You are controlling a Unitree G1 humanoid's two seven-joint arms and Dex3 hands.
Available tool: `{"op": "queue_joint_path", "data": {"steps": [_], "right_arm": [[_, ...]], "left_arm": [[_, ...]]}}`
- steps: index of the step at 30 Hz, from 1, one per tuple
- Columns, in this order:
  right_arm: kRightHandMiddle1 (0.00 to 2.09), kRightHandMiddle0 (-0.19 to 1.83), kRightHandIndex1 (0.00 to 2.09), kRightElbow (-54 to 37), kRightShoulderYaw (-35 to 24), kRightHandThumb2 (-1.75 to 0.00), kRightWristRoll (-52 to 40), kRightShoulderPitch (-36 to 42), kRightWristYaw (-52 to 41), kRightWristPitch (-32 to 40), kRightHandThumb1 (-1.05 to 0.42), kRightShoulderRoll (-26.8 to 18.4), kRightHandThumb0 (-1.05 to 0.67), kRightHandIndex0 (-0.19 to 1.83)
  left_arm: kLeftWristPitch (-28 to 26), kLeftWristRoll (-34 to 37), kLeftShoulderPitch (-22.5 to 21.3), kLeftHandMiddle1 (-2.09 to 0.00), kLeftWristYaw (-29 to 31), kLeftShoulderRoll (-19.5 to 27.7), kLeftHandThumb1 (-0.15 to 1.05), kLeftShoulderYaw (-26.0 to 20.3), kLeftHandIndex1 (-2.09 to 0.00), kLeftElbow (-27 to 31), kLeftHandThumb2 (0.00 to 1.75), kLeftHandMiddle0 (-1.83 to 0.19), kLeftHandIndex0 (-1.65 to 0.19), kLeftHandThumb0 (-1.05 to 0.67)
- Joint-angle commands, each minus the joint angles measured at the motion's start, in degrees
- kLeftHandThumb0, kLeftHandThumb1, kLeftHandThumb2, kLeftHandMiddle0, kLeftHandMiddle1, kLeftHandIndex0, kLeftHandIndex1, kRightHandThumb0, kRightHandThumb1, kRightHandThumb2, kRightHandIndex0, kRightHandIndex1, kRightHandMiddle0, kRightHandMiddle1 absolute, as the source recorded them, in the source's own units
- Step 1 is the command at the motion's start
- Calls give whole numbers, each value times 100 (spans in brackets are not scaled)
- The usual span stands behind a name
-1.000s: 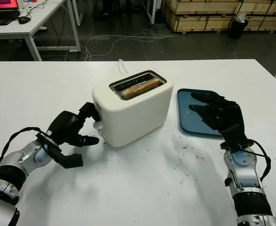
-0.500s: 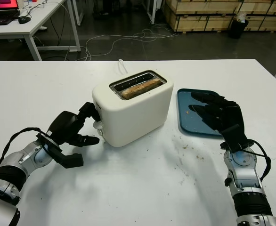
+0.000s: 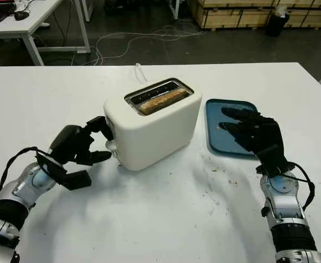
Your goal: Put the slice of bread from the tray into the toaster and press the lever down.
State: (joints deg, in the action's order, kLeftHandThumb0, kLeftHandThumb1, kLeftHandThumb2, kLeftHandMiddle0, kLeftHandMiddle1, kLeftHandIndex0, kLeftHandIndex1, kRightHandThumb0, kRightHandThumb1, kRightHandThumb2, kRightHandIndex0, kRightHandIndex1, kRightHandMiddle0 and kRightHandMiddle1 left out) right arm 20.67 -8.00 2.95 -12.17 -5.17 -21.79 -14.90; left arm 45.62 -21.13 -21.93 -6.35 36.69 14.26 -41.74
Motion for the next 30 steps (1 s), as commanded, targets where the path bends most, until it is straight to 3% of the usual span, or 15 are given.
{"op": "queue_joint_path", "data": {"steps": [1, 16, 23, 30], "right_arm": [[0, 100, 2, -76, 10, -13, -13, -16, 32, 102, -92, -24, -46, 113], [0, 100, 2, -77, 14, -14, -11, -3, 31, 106, -92, -20, -46, 113], [0, 99, 2, -43, 18, -13, -19, -16, 31, 68, -92, -7, -44, 112], [0, 98, 2, 10, 30, -13, -53, -50, 7, 17, -92, 20, -44, 112]], "left_arm": [[-170, -13, 127, -156, 187, -27, 92, -76, -147, 116, 67, -143, -61, -105], [225, 295, 293, -174, 329, -250, 92, -724, -140, 440, 67, -130, -52, -105], [206, 146, 319, -175, -102, -401, 92, -1057, -143, 565, 70, -131, -47, -105], [307, 15, 286, -175, -628, -518, 92, -1300, -153, 579, 74, -138, -28, -105]]}}
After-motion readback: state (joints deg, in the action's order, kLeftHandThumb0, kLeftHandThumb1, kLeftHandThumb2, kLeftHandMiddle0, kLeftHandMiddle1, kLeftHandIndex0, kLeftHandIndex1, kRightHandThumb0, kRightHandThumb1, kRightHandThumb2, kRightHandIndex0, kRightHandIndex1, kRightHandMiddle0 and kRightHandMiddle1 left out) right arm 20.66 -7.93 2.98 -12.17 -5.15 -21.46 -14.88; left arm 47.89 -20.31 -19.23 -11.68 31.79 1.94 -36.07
